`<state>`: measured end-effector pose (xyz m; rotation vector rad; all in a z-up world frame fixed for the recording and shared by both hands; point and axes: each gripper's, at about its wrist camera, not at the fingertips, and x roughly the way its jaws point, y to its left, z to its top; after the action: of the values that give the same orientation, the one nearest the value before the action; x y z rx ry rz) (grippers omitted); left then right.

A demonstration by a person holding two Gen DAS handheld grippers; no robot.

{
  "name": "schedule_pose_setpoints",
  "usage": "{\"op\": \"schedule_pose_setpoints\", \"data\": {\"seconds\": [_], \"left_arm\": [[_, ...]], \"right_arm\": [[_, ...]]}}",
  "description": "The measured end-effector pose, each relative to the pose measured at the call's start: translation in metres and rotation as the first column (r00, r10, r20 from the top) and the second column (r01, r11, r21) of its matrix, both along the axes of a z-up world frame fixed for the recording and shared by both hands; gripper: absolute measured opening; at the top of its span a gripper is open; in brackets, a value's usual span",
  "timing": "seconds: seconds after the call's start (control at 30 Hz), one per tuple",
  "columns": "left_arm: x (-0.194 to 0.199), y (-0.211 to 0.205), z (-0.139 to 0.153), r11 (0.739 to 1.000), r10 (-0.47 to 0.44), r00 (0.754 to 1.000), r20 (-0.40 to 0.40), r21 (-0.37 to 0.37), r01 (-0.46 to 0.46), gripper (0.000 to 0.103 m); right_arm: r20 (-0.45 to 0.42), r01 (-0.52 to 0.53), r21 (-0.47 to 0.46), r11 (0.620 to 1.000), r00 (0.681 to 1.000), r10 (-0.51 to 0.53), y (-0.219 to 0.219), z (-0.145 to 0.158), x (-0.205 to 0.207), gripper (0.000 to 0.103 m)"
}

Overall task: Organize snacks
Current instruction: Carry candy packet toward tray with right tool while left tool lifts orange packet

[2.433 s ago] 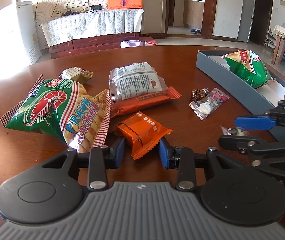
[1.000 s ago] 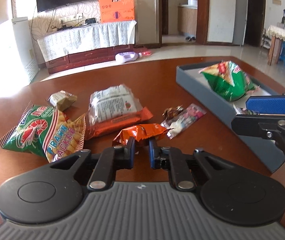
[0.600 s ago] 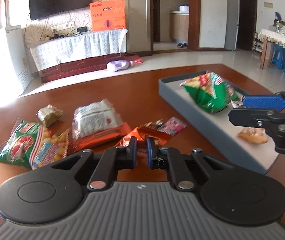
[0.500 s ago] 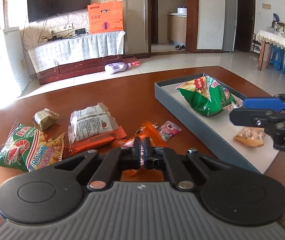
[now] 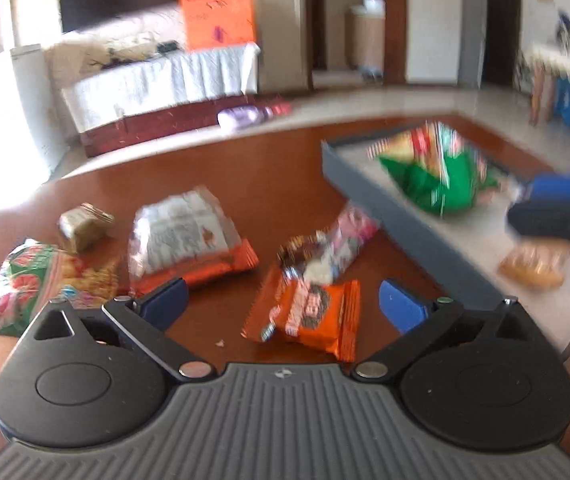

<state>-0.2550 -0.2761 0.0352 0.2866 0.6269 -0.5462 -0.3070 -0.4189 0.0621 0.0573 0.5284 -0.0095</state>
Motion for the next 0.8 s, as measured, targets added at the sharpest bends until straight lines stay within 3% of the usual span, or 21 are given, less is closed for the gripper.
{"op": "schedule_pose_setpoints", "data": {"seconds": [0.07,0.17,0.2,0.3,0.6,0.8], "left_arm": [[0.004,-0.012,-0.015,0.995,-0.02,1.0,-0.014,0.098,0.021,0.099],[0.008,-0.012,-0.014,0.998,-0.038,0.999,-0.037,0.055,0.04,0.046],[0.009,-0.01,-0.012,0.999,-0.029,0.999,-0.041,0.03,0.031,0.041],[0.007,-0.008,-0.011,0.999,-0.032,0.998,-0.052,0.023,0.033,0.039],[-0.016,-0.004,0.024,1.0,0.0,0.999,0.053,-0.026,0.001,0.039],[-0.029,-0.015,0.038,0.998,-0.032,0.996,0.08,-0.053,0.036,0.039]], "right_arm": [[0.001,0.001,0.003,1.0,1.0,-0.001,-0.001,0.0,0.001,0.037],[0.002,0.003,0.002,1.0,1.0,-0.003,-0.002,0.0,0.001,0.037],[0.005,0.004,0.004,1.0,1.0,-0.004,-0.003,0.001,0.0,0.037],[0.009,0.008,0.007,1.0,1.0,-0.008,-0.005,0.001,-0.001,0.037],[0.022,0.019,0.008,1.0,1.0,-0.019,-0.007,0.004,-0.007,0.037],[0.027,0.031,-0.005,1.0,0.999,-0.031,-0.01,0.005,-0.012,0.037]]}}
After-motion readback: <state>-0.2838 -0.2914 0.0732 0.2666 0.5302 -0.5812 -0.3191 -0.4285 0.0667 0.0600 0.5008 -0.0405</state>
